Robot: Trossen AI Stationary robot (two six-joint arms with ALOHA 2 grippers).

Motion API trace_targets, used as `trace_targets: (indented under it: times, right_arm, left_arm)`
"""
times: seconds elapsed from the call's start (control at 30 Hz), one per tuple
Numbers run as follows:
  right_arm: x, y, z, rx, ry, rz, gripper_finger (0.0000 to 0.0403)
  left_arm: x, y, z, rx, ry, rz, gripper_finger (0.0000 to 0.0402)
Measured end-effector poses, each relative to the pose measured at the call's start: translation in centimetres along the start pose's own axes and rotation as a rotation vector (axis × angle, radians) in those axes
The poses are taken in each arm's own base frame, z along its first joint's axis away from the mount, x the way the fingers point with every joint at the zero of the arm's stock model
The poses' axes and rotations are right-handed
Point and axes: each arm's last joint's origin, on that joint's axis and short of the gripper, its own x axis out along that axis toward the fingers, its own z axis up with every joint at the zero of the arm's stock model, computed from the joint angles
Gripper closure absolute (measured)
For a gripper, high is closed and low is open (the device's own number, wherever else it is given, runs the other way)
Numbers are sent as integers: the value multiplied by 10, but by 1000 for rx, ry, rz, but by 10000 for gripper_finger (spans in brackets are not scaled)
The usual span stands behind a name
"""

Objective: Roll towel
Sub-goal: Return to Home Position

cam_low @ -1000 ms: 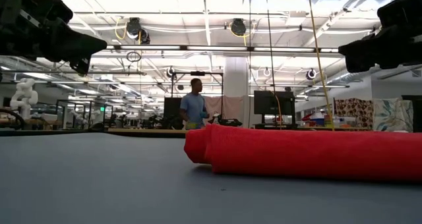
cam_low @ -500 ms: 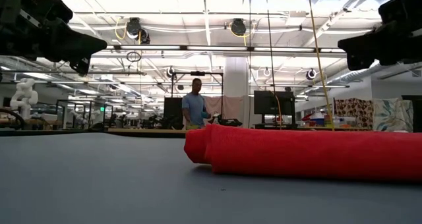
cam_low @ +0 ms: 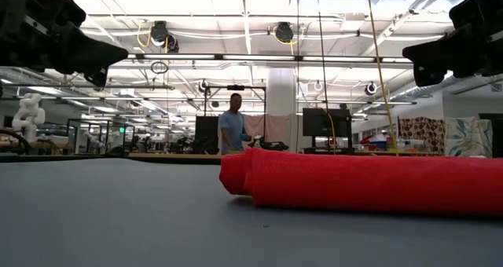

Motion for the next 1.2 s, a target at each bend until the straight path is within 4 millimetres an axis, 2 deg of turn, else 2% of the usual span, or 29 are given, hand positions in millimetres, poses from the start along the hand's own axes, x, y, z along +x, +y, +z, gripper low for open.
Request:
trace_targets:
  times: [0.47, 0.77, 1.2]
  right_arm:
    - [0, 0, 0, 0, 0, 0, 403]
    - [0, 0, 0, 0, 0, 0, 403]
    - [0, 0, 0, 0, 0, 0, 403]
  left_arm:
    - [0, 3, 0, 7, 0, 20, 401]
    - [0, 4, 0, 5, -5, 33, 373]
    - [0, 4, 1, 4, -9, 36, 370]
